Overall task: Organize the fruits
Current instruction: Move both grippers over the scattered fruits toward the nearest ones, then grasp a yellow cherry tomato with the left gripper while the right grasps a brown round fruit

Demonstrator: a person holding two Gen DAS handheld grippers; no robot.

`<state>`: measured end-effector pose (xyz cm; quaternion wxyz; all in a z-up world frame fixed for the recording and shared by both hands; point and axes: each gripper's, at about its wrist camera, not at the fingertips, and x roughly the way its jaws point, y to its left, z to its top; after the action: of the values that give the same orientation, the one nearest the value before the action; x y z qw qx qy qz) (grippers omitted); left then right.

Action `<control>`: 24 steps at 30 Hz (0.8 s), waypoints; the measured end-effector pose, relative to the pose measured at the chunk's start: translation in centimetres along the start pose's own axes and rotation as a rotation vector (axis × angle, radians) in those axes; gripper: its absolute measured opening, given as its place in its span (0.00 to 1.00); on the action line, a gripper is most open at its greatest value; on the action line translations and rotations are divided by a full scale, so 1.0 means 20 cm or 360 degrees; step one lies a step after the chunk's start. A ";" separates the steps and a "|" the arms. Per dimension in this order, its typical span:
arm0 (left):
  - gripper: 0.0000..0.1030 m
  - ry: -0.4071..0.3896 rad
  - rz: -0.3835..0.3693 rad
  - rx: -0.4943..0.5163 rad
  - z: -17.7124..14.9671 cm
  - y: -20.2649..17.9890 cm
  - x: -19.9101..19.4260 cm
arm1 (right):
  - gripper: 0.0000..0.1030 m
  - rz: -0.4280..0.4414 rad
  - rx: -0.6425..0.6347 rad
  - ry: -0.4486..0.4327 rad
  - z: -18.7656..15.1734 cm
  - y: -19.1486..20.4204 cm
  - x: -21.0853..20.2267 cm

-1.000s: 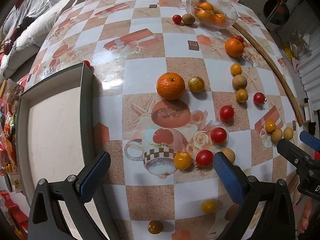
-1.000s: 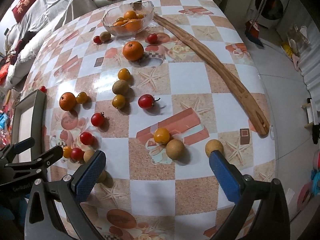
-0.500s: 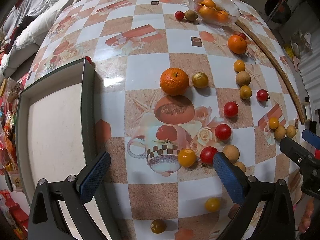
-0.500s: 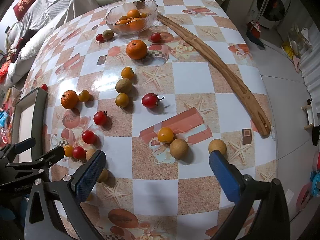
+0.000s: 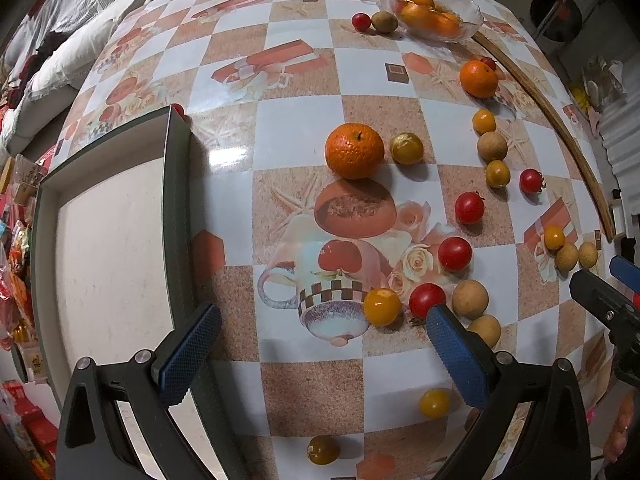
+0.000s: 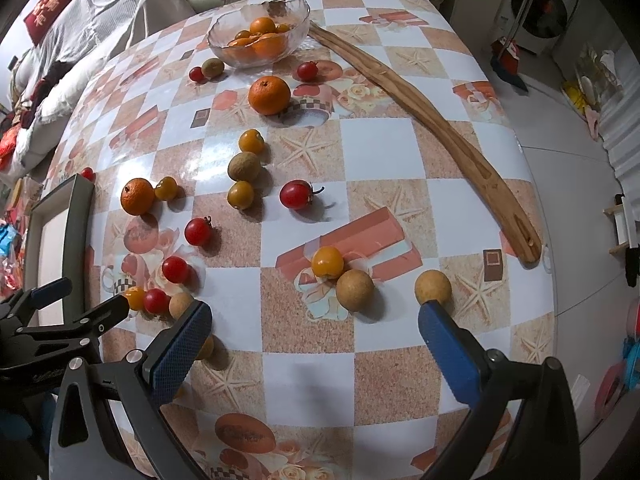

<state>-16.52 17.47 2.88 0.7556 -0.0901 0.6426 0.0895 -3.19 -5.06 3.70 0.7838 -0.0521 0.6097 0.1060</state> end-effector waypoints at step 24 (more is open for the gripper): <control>0.75 0.0006 -0.0019 0.0201 -0.08 -0.03 0.14 | 0.90 0.0025 0.0070 0.0089 -0.11 -0.07 0.08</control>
<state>-17.44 16.53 -0.04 0.7591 -0.0461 0.6478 0.0441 -4.52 -6.63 1.57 0.7666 -0.0330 0.6339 0.0972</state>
